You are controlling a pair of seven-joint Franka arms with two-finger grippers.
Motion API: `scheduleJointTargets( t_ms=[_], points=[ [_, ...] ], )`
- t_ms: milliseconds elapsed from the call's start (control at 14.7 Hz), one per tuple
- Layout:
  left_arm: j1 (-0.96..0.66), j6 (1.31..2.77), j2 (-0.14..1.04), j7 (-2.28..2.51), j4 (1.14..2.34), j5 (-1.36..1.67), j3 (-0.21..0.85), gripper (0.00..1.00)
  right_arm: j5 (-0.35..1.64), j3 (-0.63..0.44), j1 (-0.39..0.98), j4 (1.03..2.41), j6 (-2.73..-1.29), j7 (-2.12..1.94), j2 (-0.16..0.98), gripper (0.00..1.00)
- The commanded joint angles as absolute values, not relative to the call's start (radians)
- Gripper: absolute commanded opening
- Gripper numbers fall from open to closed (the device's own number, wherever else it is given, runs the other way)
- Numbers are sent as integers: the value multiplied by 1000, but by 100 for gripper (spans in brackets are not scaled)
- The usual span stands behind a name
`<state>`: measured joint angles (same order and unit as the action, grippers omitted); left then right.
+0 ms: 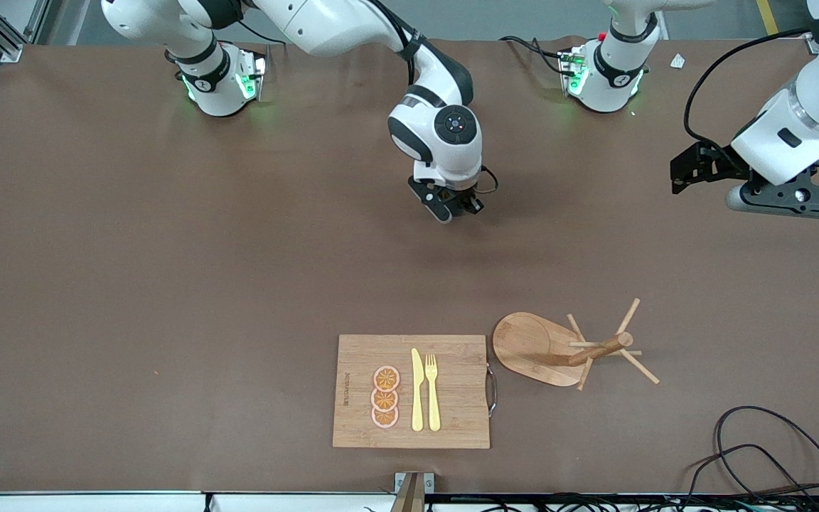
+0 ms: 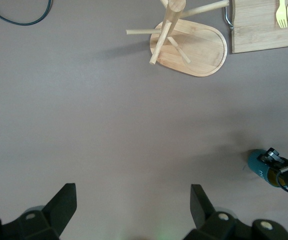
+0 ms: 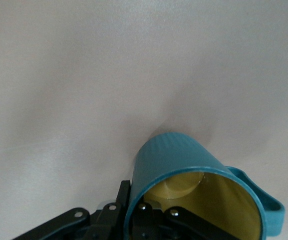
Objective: Pass cup and hang on rack
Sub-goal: 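Carry the teal mug with the right gripper toward the table middle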
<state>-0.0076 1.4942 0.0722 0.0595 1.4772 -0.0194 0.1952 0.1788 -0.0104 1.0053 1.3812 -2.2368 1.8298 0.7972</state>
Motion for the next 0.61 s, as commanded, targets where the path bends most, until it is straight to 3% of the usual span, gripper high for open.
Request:
scheduleJointTargets(
  t_ms=[0, 543],
  points=[
    [-6, 1497, 72, 66, 1468, -2, 196, 100, 203, -15, 1012, 1359, -2244, 1894, 810, 0],
    [-15, 1500, 72, 150, 1460, -5, 216, 100, 195, -17, 1032, 1361, -2237, 1893, 821, 0]
  ],
)
